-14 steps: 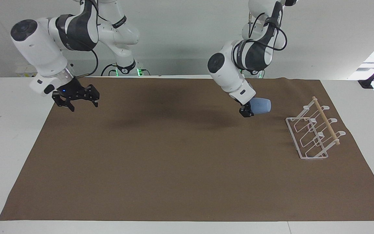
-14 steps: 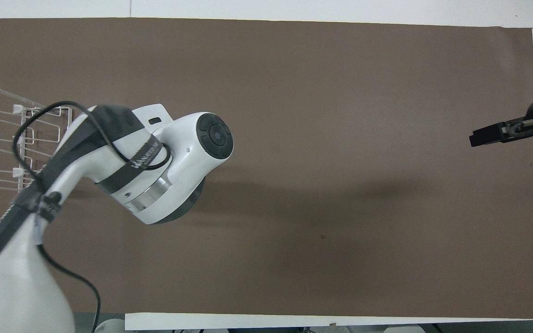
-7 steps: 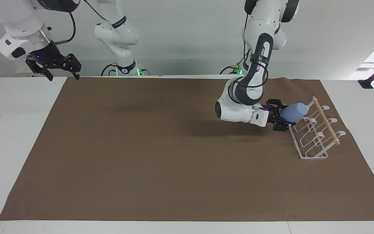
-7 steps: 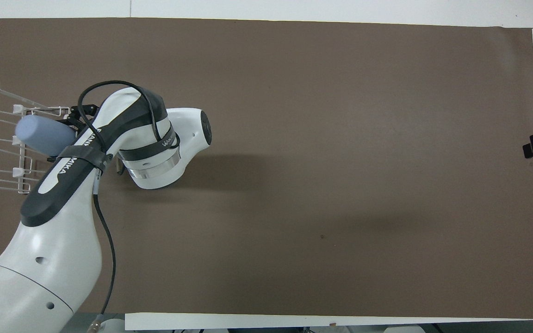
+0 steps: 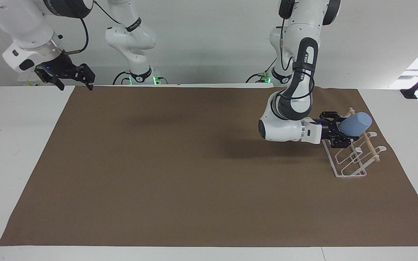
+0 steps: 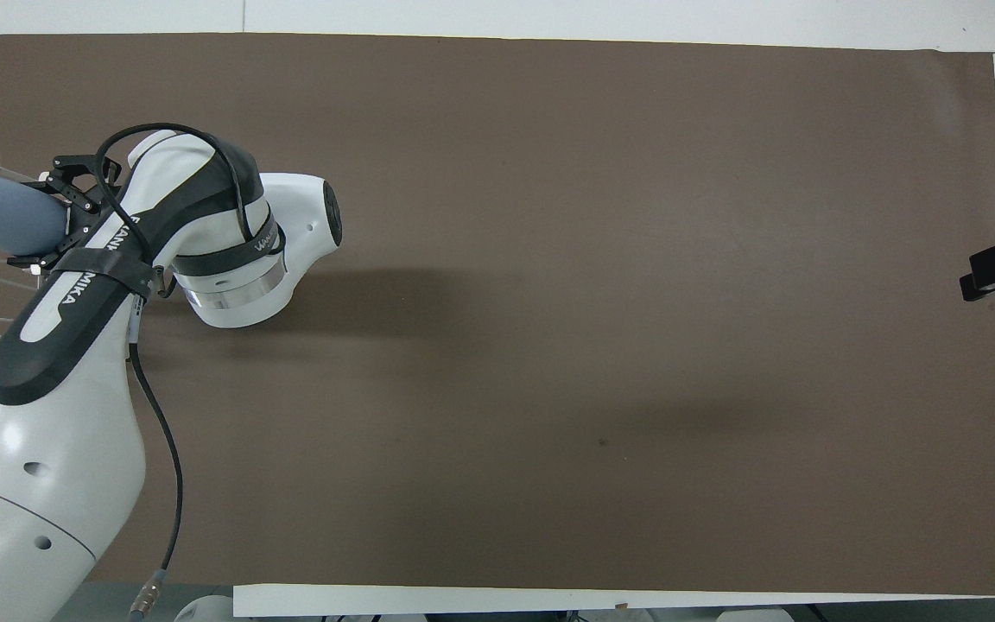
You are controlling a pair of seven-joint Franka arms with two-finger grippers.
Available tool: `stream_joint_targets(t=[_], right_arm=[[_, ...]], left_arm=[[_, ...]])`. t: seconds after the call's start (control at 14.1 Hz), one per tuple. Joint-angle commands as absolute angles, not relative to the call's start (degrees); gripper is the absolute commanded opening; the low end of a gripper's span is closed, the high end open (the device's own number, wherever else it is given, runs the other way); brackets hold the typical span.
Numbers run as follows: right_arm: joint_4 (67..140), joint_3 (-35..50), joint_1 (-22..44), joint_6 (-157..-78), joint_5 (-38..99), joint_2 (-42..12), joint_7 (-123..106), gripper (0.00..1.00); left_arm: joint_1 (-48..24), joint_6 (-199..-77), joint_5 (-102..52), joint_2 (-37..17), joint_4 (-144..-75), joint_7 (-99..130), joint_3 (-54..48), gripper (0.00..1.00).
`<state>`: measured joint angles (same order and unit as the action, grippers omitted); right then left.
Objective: Hang cup on cup holder
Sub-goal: 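Lower the cup with the left gripper onto a rack peg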
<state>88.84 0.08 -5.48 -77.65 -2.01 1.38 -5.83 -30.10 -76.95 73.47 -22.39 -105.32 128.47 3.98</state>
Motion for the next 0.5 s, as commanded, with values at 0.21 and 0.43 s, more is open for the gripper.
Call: stream_joint_targets(t=[0.21,0.43], right_arm=[[88.9,0.1,-5.5,-76.7,-3.1,1.8,-5.5,0.99],[89.2,0.1,-5.8,-76.8,-3.1,1.8,-5.4,0.99]], left_arm=[[-27.7,-79.0,77.1,-25.8,-104.9,129.1,3.6,0.00],[-26.8,-80.8,78.2,-26.0,-104.9,129.2,3.5,0.00]])
